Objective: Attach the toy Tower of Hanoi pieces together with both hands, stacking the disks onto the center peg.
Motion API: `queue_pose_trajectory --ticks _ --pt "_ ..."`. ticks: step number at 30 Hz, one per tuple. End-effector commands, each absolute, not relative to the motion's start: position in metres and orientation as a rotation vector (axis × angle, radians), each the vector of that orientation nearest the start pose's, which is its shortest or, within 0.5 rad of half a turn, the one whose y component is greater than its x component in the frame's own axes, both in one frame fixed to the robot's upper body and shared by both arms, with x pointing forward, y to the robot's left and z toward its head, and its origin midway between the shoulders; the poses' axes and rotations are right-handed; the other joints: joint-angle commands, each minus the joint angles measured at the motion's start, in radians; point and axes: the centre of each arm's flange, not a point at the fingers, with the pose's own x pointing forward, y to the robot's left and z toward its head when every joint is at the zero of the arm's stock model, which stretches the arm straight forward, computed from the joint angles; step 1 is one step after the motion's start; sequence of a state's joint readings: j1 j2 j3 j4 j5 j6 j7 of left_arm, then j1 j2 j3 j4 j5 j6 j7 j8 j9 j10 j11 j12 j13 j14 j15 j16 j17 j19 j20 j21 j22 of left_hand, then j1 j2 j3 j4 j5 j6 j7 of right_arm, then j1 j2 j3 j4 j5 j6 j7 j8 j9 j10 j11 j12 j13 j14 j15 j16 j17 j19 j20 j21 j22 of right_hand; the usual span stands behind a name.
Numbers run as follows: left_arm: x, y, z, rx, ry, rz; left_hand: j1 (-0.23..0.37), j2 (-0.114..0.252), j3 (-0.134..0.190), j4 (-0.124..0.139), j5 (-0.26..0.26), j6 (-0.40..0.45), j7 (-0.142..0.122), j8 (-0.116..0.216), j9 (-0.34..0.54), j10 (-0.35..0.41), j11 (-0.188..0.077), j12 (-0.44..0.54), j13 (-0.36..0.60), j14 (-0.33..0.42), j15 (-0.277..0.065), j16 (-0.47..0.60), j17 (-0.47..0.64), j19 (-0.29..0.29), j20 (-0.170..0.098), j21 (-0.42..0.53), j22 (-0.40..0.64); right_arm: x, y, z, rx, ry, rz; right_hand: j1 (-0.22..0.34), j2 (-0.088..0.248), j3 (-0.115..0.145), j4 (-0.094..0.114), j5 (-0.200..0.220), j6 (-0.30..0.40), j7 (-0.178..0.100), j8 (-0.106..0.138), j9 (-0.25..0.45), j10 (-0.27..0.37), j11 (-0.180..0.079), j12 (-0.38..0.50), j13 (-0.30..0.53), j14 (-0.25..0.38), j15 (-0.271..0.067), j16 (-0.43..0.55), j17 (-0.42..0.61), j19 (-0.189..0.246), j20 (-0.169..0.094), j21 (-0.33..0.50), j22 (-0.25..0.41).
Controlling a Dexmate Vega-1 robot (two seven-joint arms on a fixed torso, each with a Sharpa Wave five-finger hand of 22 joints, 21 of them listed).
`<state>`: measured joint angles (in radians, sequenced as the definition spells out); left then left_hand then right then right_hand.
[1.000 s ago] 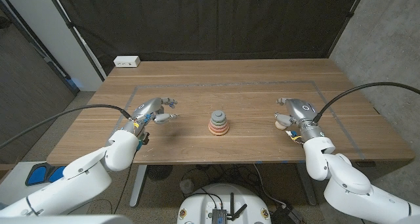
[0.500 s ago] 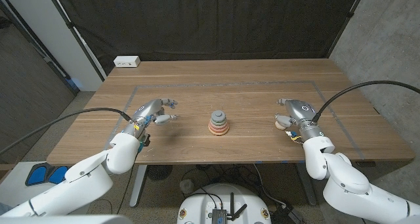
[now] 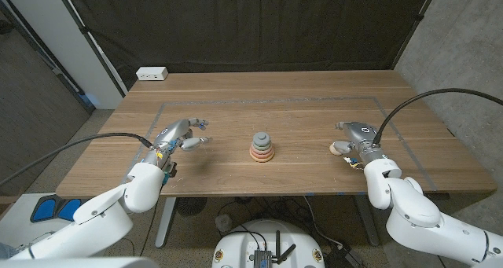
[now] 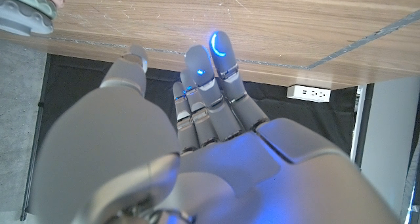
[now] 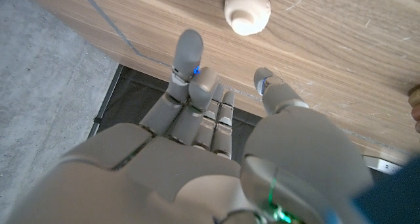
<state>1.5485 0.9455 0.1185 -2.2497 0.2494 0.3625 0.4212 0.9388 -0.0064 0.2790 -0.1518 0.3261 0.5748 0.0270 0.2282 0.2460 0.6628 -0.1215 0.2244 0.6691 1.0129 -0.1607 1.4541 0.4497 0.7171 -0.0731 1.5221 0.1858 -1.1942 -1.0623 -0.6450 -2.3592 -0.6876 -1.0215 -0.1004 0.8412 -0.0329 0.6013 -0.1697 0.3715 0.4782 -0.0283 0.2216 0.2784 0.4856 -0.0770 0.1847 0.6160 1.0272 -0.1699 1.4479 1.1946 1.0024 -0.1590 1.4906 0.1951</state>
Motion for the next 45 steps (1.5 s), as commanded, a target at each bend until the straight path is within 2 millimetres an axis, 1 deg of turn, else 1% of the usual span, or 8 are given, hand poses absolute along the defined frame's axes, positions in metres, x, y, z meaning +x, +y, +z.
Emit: queue_pose_trajectory --ticks 1,5,12,17,31,36,39,45 --pt "0.455 0.302 -0.069 1.002 -0.575 0.217 -0.01 -0.001 0.007 0.001 0.004 0.004 -0.001 -0.006 0.002 0.009 0.001 -0.001 0.001 0.008 -0.058 0.005 0.002 0.007 -0.13 -0.002 0.002 0.472 -0.258 -0.08 -1.545 -0.164 -0.305 -0.003 -0.009 0.002 -0.002 -0.006 -0.011 -0.002 -0.003 -0.001 -0.007 -0.002 0.001 0.001 -0.003 -0.049 -0.003 0.005 -0.008 -0.061 -0.002 0.002" --pt "0.456 0.307 -0.069 0.973 -0.579 0.205 -0.015 0.001 0.008 0.002 0.004 0.003 0.0 -0.008 0.001 0.01 0.002 -0.001 0.002 0.009 -0.058 0.004 0.002 0.008 -0.13 -0.004 0.001 0.473 -0.258 -0.081 -1.545 -0.143 -0.3 -0.004 -0.011 0.0 -0.001 -0.007 -0.011 -0.002 -0.003 -0.001 -0.012 -0.002 0.001 0.0 -0.005 -0.049 -0.005 0.005 -0.011 -0.06 -0.003 0.001" --pt "0.458 0.309 -0.072 0.97 -0.566 0.197 -0.021 0.002 0.009 0.003 0.005 0.005 0.001 -0.008 0.0 0.01 0.003 -0.002 0.004 0.009 -0.058 0.004 0.003 0.009 -0.13 -0.007 0.001 0.477 -0.256 -0.085 -1.541 -0.135 -0.29 -0.009 -0.016 -0.004 0.001 -0.009 -0.031 0.005 -0.009 -0.002 -0.016 -0.001 0.003 -0.003 -0.006 -0.048 -0.008 0.008 -0.014 -0.06 -0.003 0.002" --pt "0.458 0.309 -0.072 0.978 -0.566 0.198 -0.024 0.003 0.011 0.002 0.005 0.006 0.002 -0.009 0.0 0.012 0.005 -0.002 0.004 0.009 -0.058 0.004 0.004 0.01 -0.131 -0.008 0.0 0.482 -0.256 -0.091 -1.534 -0.12 -0.284 -0.01 -0.02 -0.007 0.002 -0.011 -0.044 0.003 -0.012 -0.003 -0.024 0.004 0.003 -0.005 -0.011 -0.049 -0.014 0.006 -0.016 -0.06 -0.003 0.003" --pt "0.458 0.309 -0.069 0.981 -0.573 0.197 -0.029 0.006 0.017 0.0 0.007 0.01 0.006 -0.011 -0.002 0.015 0.007 -0.002 0.006 0.009 -0.058 0.003 0.007 0.013 -0.131 -0.012 0.0 0.489 -0.256 -0.102 -1.519 -0.103 -0.289 -0.008 -0.023 -0.012 0.003 -0.017 -0.038 0.006 -0.006 -0.005 -0.027 0.006 0.008 -0.011 -0.011 -0.049 -0.023 0.005 -0.018 -0.061 -0.002 0.003" --pt "0.458 0.309 -0.069 0.98 -0.574 0.194 -0.031 0.009 0.021 -0.001 0.008 0.012 0.006 -0.011 -0.002 0.018 0.004 -0.002 0.006 0.009 -0.058 0.002 0.008 0.013 -0.131 -0.014 0.0 0.494 -0.258 -0.108 -1.508 -0.082 -0.283 -0.007 -0.023 -0.013 0.002 -0.018 -0.043 0.006 -0.006 -0.005 -0.025 0.006 0.009 -0.012 -0.008 -0.049 -0.022 0.008 -0.019 -0.061 -0.002 0.003" --pt "0.46 0.305 -0.068 0.991 -0.576 0.181 -0.033 0.01 0.023 -0.002 0.009 0.013 0.006 -0.012 -0.002 0.019 0.005 -0.002 0.008 0.009 -0.058 0.003 0.009 0.013 -0.131 -0.014 0.0 0.498 -0.26 -0.113 -1.509 -0.07 -0.277 -0.007 -0.023 -0.014 0.002 -0.018 -0.045 0.007 -0.007 -0.005 -0.025 0.008 0.01 -0.013 -0.01 -0.049 -0.024 0.007 -0.019 -0.061 -0.002 0.003" --pt "0.459 0.305 -0.068 0.983 -0.583 0.186 -0.034 0.014 0.027 -0.003 0.01 0.014 0.007 -0.013 -0.003 0.02 0.005 -0.002 0.009 0.008 -0.058 0.002 0.009 0.012 -0.132 -0.016 0.001 0.501 -0.262 -0.117 -1.514 -0.049 -0.274 -0.003 -0.022 -0.016 0.002 -0.02 -0.046 0.006 -0.005 -0.006 -0.025 0.007 0.011 -0.015 -0.014 -0.049 -0.033 0.0 -0.018 -0.061 -0.001 0.004"
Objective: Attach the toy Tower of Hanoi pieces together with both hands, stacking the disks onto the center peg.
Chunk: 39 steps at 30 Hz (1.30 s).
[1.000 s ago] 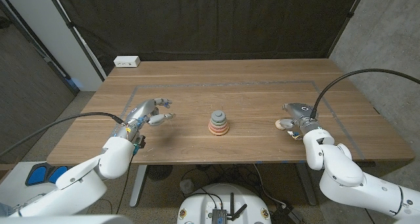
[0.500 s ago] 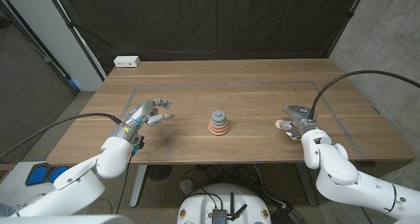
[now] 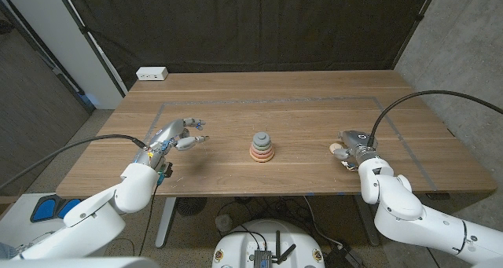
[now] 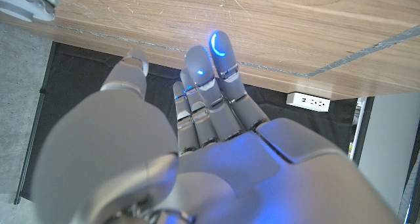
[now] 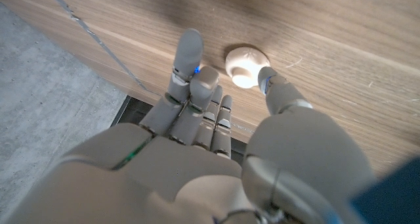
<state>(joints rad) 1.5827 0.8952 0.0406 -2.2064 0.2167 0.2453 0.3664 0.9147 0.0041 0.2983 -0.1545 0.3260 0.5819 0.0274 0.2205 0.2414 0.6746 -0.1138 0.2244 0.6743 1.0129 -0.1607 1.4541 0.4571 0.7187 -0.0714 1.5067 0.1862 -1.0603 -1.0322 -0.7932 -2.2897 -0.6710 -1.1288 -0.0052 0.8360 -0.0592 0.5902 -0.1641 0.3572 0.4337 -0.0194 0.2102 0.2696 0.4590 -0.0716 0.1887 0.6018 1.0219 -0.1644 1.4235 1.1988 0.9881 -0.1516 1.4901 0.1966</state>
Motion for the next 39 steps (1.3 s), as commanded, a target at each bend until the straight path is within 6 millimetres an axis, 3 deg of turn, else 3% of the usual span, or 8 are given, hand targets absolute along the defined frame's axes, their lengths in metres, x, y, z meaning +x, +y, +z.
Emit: queue_pose_trajectory --ticks 1,16,21,30,35,39 --pt "0.4587 0.3055 -0.0677 0.983 -0.582 0.187 -0.01 0.003 0.008 0.0 0.01 0.006 0.006 -0.006 0.002 0.007 -0.003 -0.002 0.004 0.01 -0.058 0.003 0.003 0.011 -0.134 -0.001 0.0 0.502 -0.262 -0.1171 -1.515 -0.044 -0.276 0.002 0.004 -0.005 -0.004 -0.006 -0.002 -0.003 0.006 0.003 0.001 0.003 0.007 -0.002 -0.006 -0.055 -0.007 -0.002 -0.005 -0.068 -0.001 0.002" --pt "0.4548 0.3113 -0.0705 0.97 -0.579 0.195 -0.014 0.009 0.016 -0.001 0.012 0.012 0.006 -0.006 0.002 0.012 -0.005 -0.001 0.007 0.008 -0.058 0.001 0.004 0.012 -0.133 -0.003 0.001 0.5079 -0.2596 -0.1179 -1.53 -0.007 -0.256 0.009 0.006 -0.012 -0.003 -0.01 -0.007 -0.006 0.009 0.001 0.012 0.004 0.013 -0.007 0.003 -0.055 -0.012 0.0 -0.005 -0.068 -0.001 0.0" --pt "0.4555 0.3118 -0.0715 0.965 -0.578 0.193 -0.016 0.011 0.019 -0.002 0.012 0.015 0.007 -0.006 0.002 0.023 -0.002 0.003 0.009 0.011 -0.058 0.003 0.008 0.013 -0.133 -0.003 0.001 0.5081 -0.2585 -0.1164 -1.54 0.016 -0.243 0.01 0.008 -0.013 -0.001 -0.011 0.0 -0.029 0.012 -0.001 0.019 -0.001 0.017 -0.007 0.005 -0.055 -0.014 0.001 -0.006 -0.068 -0.001 -0.001" --pt "0.4576 0.3124 -0.0742 0.952 -0.576 0.187 -0.018 0.013 0.022 -0.002 0.013 0.018 0.007 -0.006 0.002 0.022 -0.003 0.003 0.012 0.01 -0.058 0.002 0.008 0.014 -0.133 -0.004 0.001 0.5077 -0.2576 -0.1144 -1.553 0.038 -0.226 0.011 0.011 -0.015 0.0 -0.011 0.008 -0.035 0.015 -0.003 0.031 -0.008 0.021 -0.006 0.012 -0.055 -0.013 0.007 -0.003 -0.068 0.001 0.001" --pt "0.4577 0.3127 -0.0757 0.946 -0.574 0.184 -0.019 0.014 0.025 -0.003 0.013 0.02 0.006 -0.006 0.002 0.024 -0.007 0.004 0.014 0.011 -0.058 0.002 0.008 0.015 -0.133 -0.005 0.001 0.508 -0.2575 -0.114 -1.553 0.041 -0.221 0.011 0.016 -0.018 0.001 -0.01 0.026 -0.041 0.022 -0.005 0.068 -0.015 0.034 -0.004 0.02 -0.055 -0.012 0.01 0.002 -0.068 0.003 0.001" --pt "0.4578 0.3123 -0.0761 0.946 -0.573 0.182 -0.02 0.015 0.027 -0.003 0.014 0.021 0.007 -0.006 0.002 0.025 -0.002 0.004 0.015 0.01 -0.058 0.001 0.008 0.015 -0.133 -0.005 0.001 0.5085 -0.2576 -0.1137 -1.545 0.033 -0.214 0.011 0.026 -0.021 0.003 -0.01 0.079 -0.058 0.042 -0.007 0.127 -0.043 0.054 0.006 0.062 -0.055 0.018 0.027 0.029 -0.069 0.022 0.013"
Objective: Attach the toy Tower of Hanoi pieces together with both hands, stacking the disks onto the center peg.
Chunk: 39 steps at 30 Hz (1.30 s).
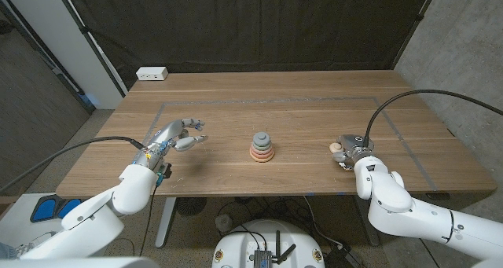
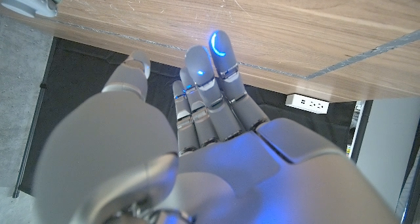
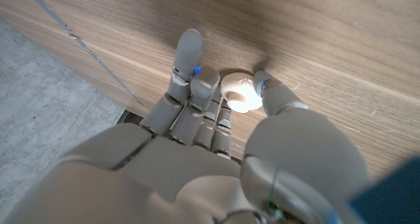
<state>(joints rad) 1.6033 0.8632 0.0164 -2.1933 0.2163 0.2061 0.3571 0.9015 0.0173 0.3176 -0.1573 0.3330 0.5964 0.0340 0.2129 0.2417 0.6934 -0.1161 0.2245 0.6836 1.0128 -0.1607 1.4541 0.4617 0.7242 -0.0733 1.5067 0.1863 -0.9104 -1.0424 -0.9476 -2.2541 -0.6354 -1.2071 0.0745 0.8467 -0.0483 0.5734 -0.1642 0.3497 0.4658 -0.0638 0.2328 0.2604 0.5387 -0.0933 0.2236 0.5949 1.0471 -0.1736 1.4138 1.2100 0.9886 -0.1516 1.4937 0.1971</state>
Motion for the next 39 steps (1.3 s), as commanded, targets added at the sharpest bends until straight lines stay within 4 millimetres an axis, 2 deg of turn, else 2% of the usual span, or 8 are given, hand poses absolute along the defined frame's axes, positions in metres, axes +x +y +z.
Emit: queue_pose_trajectory --ticks 1,7,15,25,39 --pt "0.458 0.312 -0.076 0.945 -0.573 0.182 -0.007 0.002 0.008 -0.001 0.007 0.007 0.0 0.001 0.001 0.007 -0.001 0.005 0.006 0.01 -0.058 0.001 0.004 0.009 -0.131 -0.005 0.001 0.509 -0.258 -0.114 -1.541 0.033 -0.212 0.0 0.017 -0.004 0.003 -0.002 0.057 -0.014 0.023 0.002 0.059 -0.023 0.023 0.016 0.045 -0.046 0.034 0.017 0.033 -0.069 0.021 0.014" --pt "0.457 0.312 -0.076 0.947 -0.572 0.183 -0.008 0.003 0.01 -0.001 0.007 0.01 0.0 0.002 0.001 0.01 -0.002 0.006 0.008 0.01 -0.058 0.001 0.004 0.01 -0.131 -0.006 0.001 0.509 -0.258 -0.113 -1.53 0.011 -0.223 0.001 0.031 -0.001 0.003 -0.001 0.132 -0.027 0.053 0.003 0.129 -0.029 0.041 0.03 0.089 -0.045 0.07 0.02 0.059 -0.069 0.031 0.02" --pt "0.456 0.312 -0.073 0.945 -0.581 0.19 -0.01 0.005 0.013 -0.001 0.008 0.014 0.0 0.002 0.001 0.015 -0.003 0.008 0.011 0.011 -0.058 0.001 0.005 0.011 -0.131 -0.006 0.001 0.508 -0.26 -0.109 -1.501 -0.017 -0.231 0.01 0.05 0.009 0.0 0.003 0.182 -0.043 0.071 0.002 0.19 -0.034 0.052 0.038 0.12 -0.045 0.098 0.021 0.094 -0.069 0.047 0.038" --pt "0.455 0.311 -0.071 0.956 -0.582 0.195 -0.013 0.007 0.02 -0.003 0.009 0.017 0.0 0.001 0.001 0.023 -0.003 0.009 0.015 0.01 -0.058 -0.001 0.005 0.012 -0.132 -0.008 0.001 0.506 -0.26 -0.105 -1.471 -0.019 -0.223 0.022 0.073 0.022 -0.001 0.006 0.203 -0.034 0.077 0.0 0.213 -0.028 0.051 0.048 0.14 -0.045 0.117 0.021 0.105 -0.069 0.047 0.048" --pt "0.456 0.314 -0.073 0.947 -0.579 0.194 -0.018 0.007 0.028 -0.005 0.01 0.021 0.001 0.0 0.002 0.026 -0.004 0.007 0.019 0.011 -0.058 -0.001 0.005 0.013 -0.131 -0.009 0.001 0.497 -0.256 -0.089 -1.48 -0.054 -0.249 0.027 0.081 0.029 -0.002 0.007 0.219 -0.028 0.08 -0.002 0.235 -0.025 0.051 0.058 0.148 -0.044 0.126 0.021 0.11 -0.069 0.046 0.054"
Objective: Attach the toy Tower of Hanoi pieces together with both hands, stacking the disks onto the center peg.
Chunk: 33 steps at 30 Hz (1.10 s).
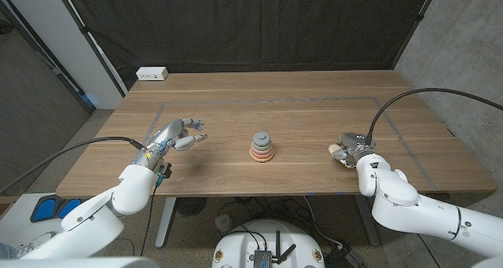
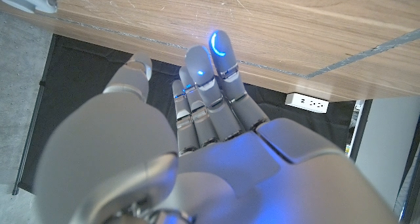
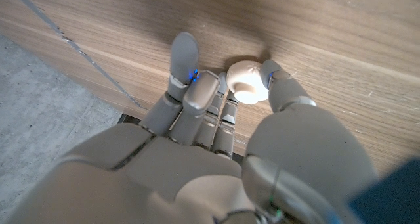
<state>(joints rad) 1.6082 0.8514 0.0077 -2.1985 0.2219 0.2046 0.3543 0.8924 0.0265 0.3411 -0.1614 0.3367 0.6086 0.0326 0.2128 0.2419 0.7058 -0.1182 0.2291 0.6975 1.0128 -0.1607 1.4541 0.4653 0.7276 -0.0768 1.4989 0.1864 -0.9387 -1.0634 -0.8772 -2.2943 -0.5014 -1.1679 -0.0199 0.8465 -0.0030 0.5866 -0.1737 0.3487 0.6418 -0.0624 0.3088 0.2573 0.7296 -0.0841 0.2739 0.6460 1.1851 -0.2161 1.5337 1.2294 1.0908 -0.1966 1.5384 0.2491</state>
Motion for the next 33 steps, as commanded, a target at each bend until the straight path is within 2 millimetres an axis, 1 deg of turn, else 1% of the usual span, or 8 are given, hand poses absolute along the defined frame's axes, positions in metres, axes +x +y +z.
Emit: queue_pose_trajectory --ticks 1,10,12,15,24,25,33 --pt "0.456 0.314 -0.073 0.948 -0.578 0.193 -0.009 -0.002 0.005 0.0 0.006 0.009 0.001 0.0 0.001 0.013 -0.001 0.002 0.005 0.011 -0.058 -0.001 0.002 0.01 -0.128 -0.001 0.001 0.496 -0.256 -0.088 -1.482 -0.056 -0.251 0.028 0.036 0.015 0.007 0.008 0.044 -0.03 0.005 0.001 0.046 -0.034 0.001 0.007 0.01 -0.002 0.006 0.002 0.008 -0.024 0.001 0.002" --pt "0.458 0.312 -0.073 0.932 -0.589 0.185 -0.006 -0.004 0.009 -0.003 0.007 0.011 -0.001 -0.001 0.002 0.015 -0.004 0.002 0.007 0.011 -0.058 -0.001 0.002 0.011 -0.129 -0.001 0.001 0.488 -0.252 -0.082 -1.484 -0.085 -0.267 0.027 0.037 0.016 0.007 0.008 0.054 -0.026 0.008 0.0 0.056 -0.039 -0.001 0.009 0.012 -0.002 0.009 0.002 0.009 -0.024 0.001 0.004" --pt "0.458 0.312 -0.073 0.932 -0.59 0.185 -0.006 -0.004 0.01 -0.004 0.007 0.011 -0.001 -0.001 0.002 0.016 -0.003 0.002 0.007 0.011 -0.058 -0.001 0.002 0.011 -0.129 -0.001 0.001 0.487 -0.251 -0.081 -1.486 -0.09 -0.268 0.027 0.037 0.017 0.007 0.008 0.053 -0.011 0.007 -0.001 0.058 -0.037 -0.002 0.01 0.013 -0.002 0.009 0.002 0.01 -0.024 0.0 0.005" --pt "0.459 0.311 -0.073 0.934 -0.589 0.182 -0.005 -0.004 0.011 -0.004 0.007 0.012 -0.002 0.0 0.002 0.018 -0.003 0.002 0.007 0.011 -0.058 -0.001 0.002 0.011 -0.129 -0.001 0.001 0.484 -0.25 -0.078 -1.488 -0.096 -0.271 0.028 0.04 0.018 0.008 0.008 0.05 -0.002 0.005 -0.001 0.059 -0.033 -0.005 0.012 0.014 -0.002 0.01 0.002 0.01 -0.024 -0.001 0.005" --pt "0.461 0.311 -0.073 0.947 -0.589 0.181 -0.002 -0.006 0.016 -0.006 0.008 0.015 -0.003 -0.001 0.002 0.022 -0.005 0.001 0.009 0.011 -0.058 -0.001 0.002 0.011 -0.129 -0.001 0.002 0.475 -0.246 -0.068 -1.501 -0.134 -0.264 0.03 0.045 0.022 0.007 0.008 0.055 0.004 0.006 -0.002 0.067 -0.032 -0.007 0.018 0.016 -0.002 0.012 0.002 0.01 -0.024 -0.003 0.007" --pt "0.46 0.312 -0.073 0.946 -0.591 0.183 -0.002 -0.006 0.017 -0.006 0.008 0.017 -0.003 0.0 0.002 0.022 -0.01 0.0 0.008 0.013 -0.058 0.002 0.004 0.011 -0.129 -0.001 0.002 0.473 -0.246 -0.067 -1.504 -0.139 -0.265 0.03 0.045 0.022 0.007 0.008 0.056 0.005 0.006 -0.002 0.068 -0.033 -0.007 0.019 0.016 -0.002 0.012 0.002 0.01 -0.024 -0.003 0.007" --pt "0.46 0.312 -0.07 0.95 -0.593 0.195 -0.002 -0.009 0.02 -0.006 0.008 0.017 -0.003 -0.001 0.002 0.022 -0.006 -0.001 0.011 0.012 -0.058 0.001 0.002 0.011 -0.129 0.0 0.003 0.466 -0.244 -0.059 -1.516 -0.16 -0.263 0.03 0.048 0.024 0.008 0.008 0.061 0.004 0.007 -0.003 0.075 -0.034 -0.008 0.024 0.015 -0.002 0.012 0.002 0.011 -0.024 -0.002 0.01"
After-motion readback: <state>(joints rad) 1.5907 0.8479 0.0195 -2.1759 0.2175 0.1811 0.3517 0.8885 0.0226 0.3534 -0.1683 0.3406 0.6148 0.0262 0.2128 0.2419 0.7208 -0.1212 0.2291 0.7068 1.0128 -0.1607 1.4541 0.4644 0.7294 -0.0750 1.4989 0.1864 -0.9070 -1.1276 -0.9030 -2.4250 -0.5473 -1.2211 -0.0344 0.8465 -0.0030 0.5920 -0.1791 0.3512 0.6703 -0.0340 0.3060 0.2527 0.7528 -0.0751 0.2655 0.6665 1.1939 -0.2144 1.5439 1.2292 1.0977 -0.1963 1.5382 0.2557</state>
